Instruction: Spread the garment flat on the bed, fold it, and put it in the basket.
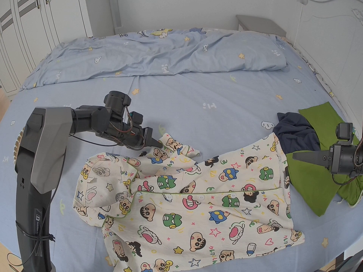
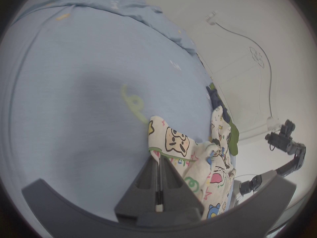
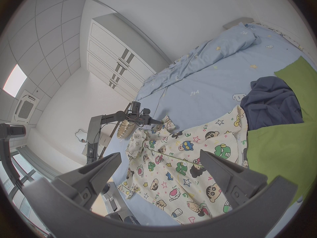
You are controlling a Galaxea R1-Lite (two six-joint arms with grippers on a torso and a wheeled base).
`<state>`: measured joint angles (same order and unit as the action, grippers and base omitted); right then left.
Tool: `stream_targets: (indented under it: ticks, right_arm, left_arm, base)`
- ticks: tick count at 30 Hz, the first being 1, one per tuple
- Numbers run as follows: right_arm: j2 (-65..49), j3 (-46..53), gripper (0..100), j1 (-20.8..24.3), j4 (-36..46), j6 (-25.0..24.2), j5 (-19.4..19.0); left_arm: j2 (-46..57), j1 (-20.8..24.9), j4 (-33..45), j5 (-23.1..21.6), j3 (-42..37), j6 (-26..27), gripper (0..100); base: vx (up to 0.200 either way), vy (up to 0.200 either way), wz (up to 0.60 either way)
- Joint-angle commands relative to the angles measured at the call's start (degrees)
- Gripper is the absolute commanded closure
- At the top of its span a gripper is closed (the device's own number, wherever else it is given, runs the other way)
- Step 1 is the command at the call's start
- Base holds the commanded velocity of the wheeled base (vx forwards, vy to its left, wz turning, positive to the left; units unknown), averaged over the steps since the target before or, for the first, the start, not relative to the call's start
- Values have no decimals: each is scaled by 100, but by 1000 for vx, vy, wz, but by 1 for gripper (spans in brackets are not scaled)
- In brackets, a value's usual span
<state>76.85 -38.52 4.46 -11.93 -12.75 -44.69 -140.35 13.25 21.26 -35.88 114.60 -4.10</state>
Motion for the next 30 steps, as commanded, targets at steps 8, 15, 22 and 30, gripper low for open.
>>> stream_targets:
  ticks: [8,15,22,30]
  right_arm:
    - [287,-182,0,28,-90,1,-40]
    - [1113,-1017,0,-68,-274,89,-57]
    - [2009,-1808,0,-33,-257,229,-66]
    - [2932,-2414,0,-121,-266,335,-57]
  left_arm:
    - [509,-894,-8,2,-1,-504,100]
    - [570,-938,-43,19,-1,-715,100]
    - [623,-789,-43,292,-1,-1445,100]
    - [614,-868,-34,371,-1,-1506,100]
  base:
    - [0,0,0]
    - [0,0,0]
    - [0,0,0]
    - [0,0,0]
